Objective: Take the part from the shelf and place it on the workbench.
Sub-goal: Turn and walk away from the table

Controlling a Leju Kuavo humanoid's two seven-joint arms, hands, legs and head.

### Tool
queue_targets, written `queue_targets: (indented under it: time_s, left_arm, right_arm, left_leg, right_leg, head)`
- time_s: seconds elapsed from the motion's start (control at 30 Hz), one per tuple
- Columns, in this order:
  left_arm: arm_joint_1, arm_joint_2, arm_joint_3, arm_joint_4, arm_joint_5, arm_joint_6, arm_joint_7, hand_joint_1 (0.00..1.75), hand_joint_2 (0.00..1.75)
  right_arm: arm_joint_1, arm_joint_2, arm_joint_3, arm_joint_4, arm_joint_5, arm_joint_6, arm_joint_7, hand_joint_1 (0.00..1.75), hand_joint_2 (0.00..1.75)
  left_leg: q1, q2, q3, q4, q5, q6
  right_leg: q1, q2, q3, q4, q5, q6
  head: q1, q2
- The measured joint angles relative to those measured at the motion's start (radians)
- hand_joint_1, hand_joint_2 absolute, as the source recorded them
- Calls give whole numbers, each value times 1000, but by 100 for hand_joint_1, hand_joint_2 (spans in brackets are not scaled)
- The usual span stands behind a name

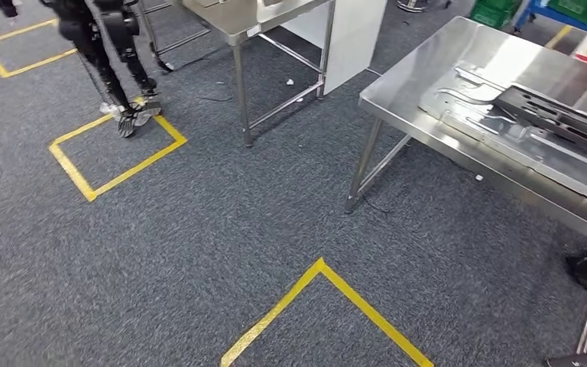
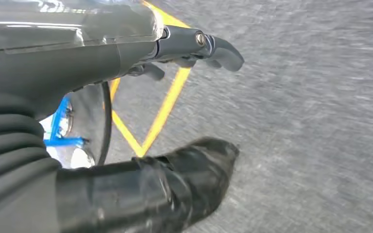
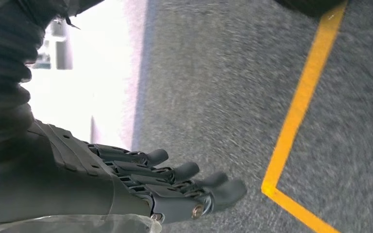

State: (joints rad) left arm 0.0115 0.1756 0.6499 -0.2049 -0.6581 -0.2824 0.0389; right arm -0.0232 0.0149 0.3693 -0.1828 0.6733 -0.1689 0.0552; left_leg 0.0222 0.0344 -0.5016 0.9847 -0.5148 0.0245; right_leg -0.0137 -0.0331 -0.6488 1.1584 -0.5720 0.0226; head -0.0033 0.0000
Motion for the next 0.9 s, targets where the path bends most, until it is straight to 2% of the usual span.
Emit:
queue_targets:
  time_s: [0.03, 0.07, 0.1, 0.13, 0.17, 0.23, 0.27, 0.3, 0.37, 0.43, 0.47, 0.5, 0.57, 0.6, 0.63, 0.67, 0.7, 0.73, 0.77, 0.8, 0.83, 0.87, 0.9]
  left_arm:
    - [-1, -1, 1, 0, 3, 2, 0, 0, 175]
    - [-1, -1, 3, 0, 6, 4, 1, 0, 175]
    - [0, -2, 5, 1, 8, 6, 2, 0, 175]
    - [1, -2, 9, 1, 9, 8, 3, 0, 175]
    - [2, -2, 12, 1, 9, 9, 4, 0, 175]
    - [2, -2, 16, 2, 8, 11, 1, 0, 87]
    - [2, -3, 16, 2, 5, 11, -4, 0, 44]
    - [1, -4, 17, 2, 1, 13, -10, 0, 0]
    - [-1, -13, 17, 2, -10, 22, -21, 0, 0]
    - [-5, -34, 16, 0, -19, 38, -27, 0, 0]
    - [-6, -49, 16, -4, -21, 46, -27, 0, 0]
    - [-7, -66, 16, -10, -23, 51, -26, 0, 0]
    - [-4, -97, 16, -26, -24, 56, -23, 0, 0]
    - [-3, -111, 15, -33, -24, 56, -22, 0, 0]
    - [0, -120, 15, -40, -24, 53, -20, 0, 0]
    - [3, -130, 15, -47, -24, 49, -17, 0, 0]
    - [5, -139, 15, -55, -24, 43, -13, 0, 0]
    - [7, -146, 15, -65, -24, 38, -8, 0, 0]
    - [8, -153, 15, -75, -24, 35, -5, 0, 0]
    - [9, -159, 15, -84, -23, 33, -3, 0, 0]
    - [10, -163, 14, -92, -23, 32, -2, 0, 0]
    - [11, -167, 14, -99, -23, 32, -1, 0, 0]
    - [14, -170, 14, -104, -22, 31, 0, 0, 0]
  right_arm:
    - [4, 4, 1, 1, 9, -5, 15, 0, 175]
    - [7, 7, 3, 2, 15, -9, 29, 0, 175]
    - [7, 10, 4, 3, 20, -12, 40, 0, 175]
    - [6, 13, 5, 3, 22, -15, 48, 0, 175]
    - [5, 16, 5, 3, 23, -20, 50, 0, 175]
    - [3, 20, 5, 3, 13, -36, 34, 0, 175]
    - [1, 21, 5, 3, 3, -44, 15, 0, 175]
    - [0, 22, 4, 3, -11, -50, -10, 0, 175]
    - [0, 22, -3, 3, -45, -55, -67, 0, 175]
    - [1, 17, -15, 3, -71, -55, -115, 0, 175]
    - [1, 13, -20, 3, -77, -54, -129, 0, 175]
    - [1, 9, -25, 3, -80, -54, -137, 0, 175]
    - [1, 2, -29, 3, -81, -54, -141, 0, 175]
    - [1, 0, -30, 4, -81, -54, -142, 0, 175]
    - [1, -2, -31, 4, -81, -54, -142, 0, 175]
    - [1, -3, -31, 4, -81, -55, -143, 0, 175]
    - [2, -4, -32, 4, -81, -56, -143, 0, 175]
    - [1, -4, -32, 4, -81, -57, -144, 0, 175]
    - [0, -4, -32, 4, -81, -57, -145, 0, 175]
    - [1, -4, -32, 4, -81, -58, -145, 0, 175]
    - [2, -4, -33, 4, -81, -59, -145, 0, 175]
    - [4, -4, -34, 5, -81, -59, -145, 0, 175]
    - [5, -5, -35, 5, -81, -59, -145, 0, 175]
  left_leg:
    - [-2, -9, -12, 1, 8, 6]
    - [-4, -17, -24, 3, 16, 10]
    - [-6, -25, -35, 6, 24, 14]
    - [-6, -30, -44, 9, 30, 16]
    - [-6, -35, -53, 14, 34, 16]
    - [-8, -41, -64, 23, 40, 14]
    - [-11, -43, -69, 27, 42, 11]
    - [-13, -43, -71, 30, 44, 8]
    - [-18, -45, -76, 33, 50, 9]
    - [-17, -47, -76, 18, 68, 19]
    - [-13, -48, -75, 2, 80, 24]
    - [-10, -50, -76, -11, 93, 27]
    - [-7, -56, -90, -23, 112, 28]
    - [-6, -60, -100, -22, 119, 26]
    - [-5, -65, -112, -20, 127, 21]
    - [-3, -72, -125, -16, 134, 15]
    - [1, -80, -140, -11, 142, 9]
    - [6, -89, -156, -3, 150, 0]
    - [9, -99, -172, 5, 158, -9]
    - [11, -110, -184, 12, 166, -18]
    - [12, -121, -192, 16, 176, -28]
    - [11, -132, -195, 15, 186, -37]
    - [11, -145, -196, 10, 198, -46]
  right_leg:
    - [0, 18, -15, 59, -38, 2]
    - [0, 27, -23, 103, -59, 4]
    - [-1, 30, -16, 118, -62, 6]
    - [-2, 32, 10, 95, -48, 7]
    - [-3, 32, 55, 35, -23, 8]
    - [-4, 33, 148, -111, 17, 9]
    - [-4, 34, 176, -158, 24, 7]
    - [-2, 34, 186, -179, 25, 4]
    - [-3, 32, 184, -185, 34, 3]
    - [-5, 30, 183, -189, 43, 11]
    - [-4, 29, 179, -182, 30, 13]
    - [-4, 30, 171, -160, 5, 13]
    - [-4, 32, 135, -62, -79, 12]
    - [-6, 33, 116, -4, -115, 13]
    - [-8, 33, 106, 37, -133, 15]
    - [-10, 33, 110, 47, -128, 17]
    - [-14, 35, 132, 20, -104, 20]
    - [-19, 44, 170, -39, -69, 23]
    - [-22, 66, 209, -107, -49, 26]
    - [-23, 88, 239, -158, -32, 22]
    - [-21, 108, 254, -190, -28, 15]
    - [-17, 119, 253, -194, -30, 5]
    - [-11, 113, 246, -186, -23, -7]
  head:
    - [0, 0]
    - [0, 0]
    - [0, 0]
    - [0, 0]
    - [0, 0]
    - [0, 0]
    - [-1, 0]
    - [-1, 0]
    - [-2, 0]
    - [-2, 0]
    - [-1, 0]
    - [-1, 0]
    - [0, 0]
    - [0, 0]
    - [0, 0]
    - [0, 0]
    - [0, 0]
    - [0, 0]
    - [0, 0]
    - [0, 0]
    - [0, 0]
    - [0, 0]
    - [0, 0]
